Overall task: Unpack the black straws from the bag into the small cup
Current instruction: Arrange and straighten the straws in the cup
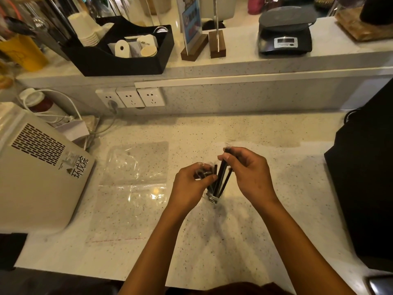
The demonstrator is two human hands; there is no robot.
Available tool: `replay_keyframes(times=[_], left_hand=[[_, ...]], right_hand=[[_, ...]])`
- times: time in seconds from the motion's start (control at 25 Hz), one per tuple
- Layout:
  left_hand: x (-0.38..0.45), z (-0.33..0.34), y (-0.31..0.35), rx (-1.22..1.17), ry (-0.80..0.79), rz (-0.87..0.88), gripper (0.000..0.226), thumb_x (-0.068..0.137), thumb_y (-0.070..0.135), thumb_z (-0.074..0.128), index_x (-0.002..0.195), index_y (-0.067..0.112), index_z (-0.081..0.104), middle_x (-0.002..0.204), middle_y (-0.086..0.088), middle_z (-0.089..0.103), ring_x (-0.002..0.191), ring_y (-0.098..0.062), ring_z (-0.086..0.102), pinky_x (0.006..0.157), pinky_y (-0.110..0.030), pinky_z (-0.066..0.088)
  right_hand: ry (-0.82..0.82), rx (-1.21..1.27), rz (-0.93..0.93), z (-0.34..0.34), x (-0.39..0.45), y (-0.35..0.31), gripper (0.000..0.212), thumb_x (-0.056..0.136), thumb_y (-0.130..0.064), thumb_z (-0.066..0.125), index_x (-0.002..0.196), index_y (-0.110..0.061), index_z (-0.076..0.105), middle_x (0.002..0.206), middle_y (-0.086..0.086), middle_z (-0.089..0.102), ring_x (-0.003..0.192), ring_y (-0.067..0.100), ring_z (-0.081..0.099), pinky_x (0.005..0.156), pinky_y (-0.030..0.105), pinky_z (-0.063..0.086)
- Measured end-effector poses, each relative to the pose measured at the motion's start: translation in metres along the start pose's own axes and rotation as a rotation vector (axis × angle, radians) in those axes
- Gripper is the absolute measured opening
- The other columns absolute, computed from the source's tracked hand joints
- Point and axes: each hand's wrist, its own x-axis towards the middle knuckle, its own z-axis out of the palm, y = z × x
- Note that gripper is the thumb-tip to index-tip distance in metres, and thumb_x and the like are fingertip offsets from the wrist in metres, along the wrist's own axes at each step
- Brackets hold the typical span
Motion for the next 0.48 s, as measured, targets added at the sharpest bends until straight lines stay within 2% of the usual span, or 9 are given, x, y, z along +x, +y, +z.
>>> replay_keyframes(times=[0.2,0.32,0.48], left_hand=[[0.0018,0.0016,0.0006,-0.012,0.018,-0.006,0.012,0.086,0.021,0.078,0.098,0.025,0.080,0.093,0.009,0.078,0.087,-0.009,0.073,0.088,-0.033,0.059],[0.0030,0.0007,0.0023,-0.041,0.032,-0.013,0.009,0.087,0.023,0.078,0.092,0.031,0.079,0.087,0.011,0.078,0.082,-0.006,0.073,0.082,-0.029,0.057],[0.0049,-0.0037,0.0077,-0.085,0.055,0.010,0.011,0.085,0.025,0.079,0.083,0.036,0.077,0.083,0.015,0.077,0.079,-0.003,0.072,0.077,-0.024,0.053]], right_hand=[[0.003,0.016,0.012,-0.0009,0.0001,0.0012,0.011,0.090,-0.036,0.072,0.100,-0.031,0.076,0.091,-0.014,0.079,0.090,0.003,0.073,0.079,0.021,0.056],[0.002,-0.017,-0.003,0.0005,-0.0015,0.0003,0.004,0.090,-0.036,0.074,0.094,-0.037,0.075,0.087,-0.020,0.076,0.086,-0.001,0.071,0.072,0.012,0.052],[-0.011,-0.046,-0.032,0.0042,-0.0045,0.0004,0.007,0.090,-0.034,0.074,0.090,-0.041,0.073,0.085,-0.021,0.075,0.085,-0.001,0.070,0.069,0.008,0.051]])
